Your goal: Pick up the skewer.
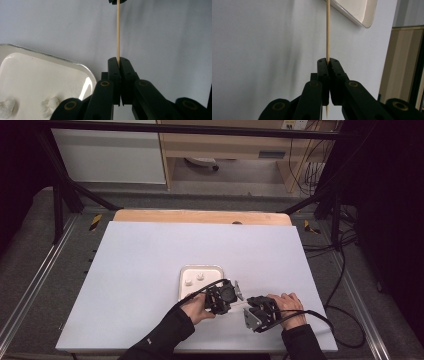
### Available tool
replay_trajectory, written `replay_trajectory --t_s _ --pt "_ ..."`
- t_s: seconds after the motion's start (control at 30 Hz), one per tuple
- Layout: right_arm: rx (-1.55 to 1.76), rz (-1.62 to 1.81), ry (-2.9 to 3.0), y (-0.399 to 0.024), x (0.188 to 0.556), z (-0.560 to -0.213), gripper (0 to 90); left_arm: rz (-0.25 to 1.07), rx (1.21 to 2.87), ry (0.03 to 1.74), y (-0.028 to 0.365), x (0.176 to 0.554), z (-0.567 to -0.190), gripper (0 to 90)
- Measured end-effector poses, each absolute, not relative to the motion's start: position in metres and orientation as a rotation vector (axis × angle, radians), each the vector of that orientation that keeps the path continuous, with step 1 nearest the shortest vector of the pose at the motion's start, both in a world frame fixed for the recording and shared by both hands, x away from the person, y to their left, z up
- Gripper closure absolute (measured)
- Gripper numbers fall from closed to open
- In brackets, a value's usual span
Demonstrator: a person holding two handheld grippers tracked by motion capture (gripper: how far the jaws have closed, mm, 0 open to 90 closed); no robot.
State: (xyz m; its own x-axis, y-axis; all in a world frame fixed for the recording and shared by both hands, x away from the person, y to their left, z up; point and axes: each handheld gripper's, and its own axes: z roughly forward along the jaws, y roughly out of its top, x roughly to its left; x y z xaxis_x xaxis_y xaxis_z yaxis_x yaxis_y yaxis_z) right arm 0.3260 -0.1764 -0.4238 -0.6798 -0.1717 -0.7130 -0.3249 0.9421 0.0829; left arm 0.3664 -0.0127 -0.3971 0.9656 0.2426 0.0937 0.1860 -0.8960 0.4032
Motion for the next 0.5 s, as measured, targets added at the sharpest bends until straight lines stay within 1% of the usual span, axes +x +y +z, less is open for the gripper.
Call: replay_trajectory --t_s 0.2,0.27,0.3,0.5 --pt "-0.315 0.285 2.323 -0.177 0.326 -0.421 87.3 0.203 2.691 0.316 -0.011 0.366 -0.395 88.6" --pt "-0.300 0.301 2.314 -0.177 0.326 -0.419 84.9 0.209 2.684 0.327 -0.010 0.366 -0.395 88.6" --pt "-0.285 0.315 2.317 -0.178 0.327 -0.418 83.0 0.217 2.685 0.328 -0.010 0.366 -0.394 88.7" --pt "-0.091 0.423 2.330 -0.184 0.328 -0.411 64.9 0.230 2.674 0.369 -0.001 0.370 -0.393 88.7"
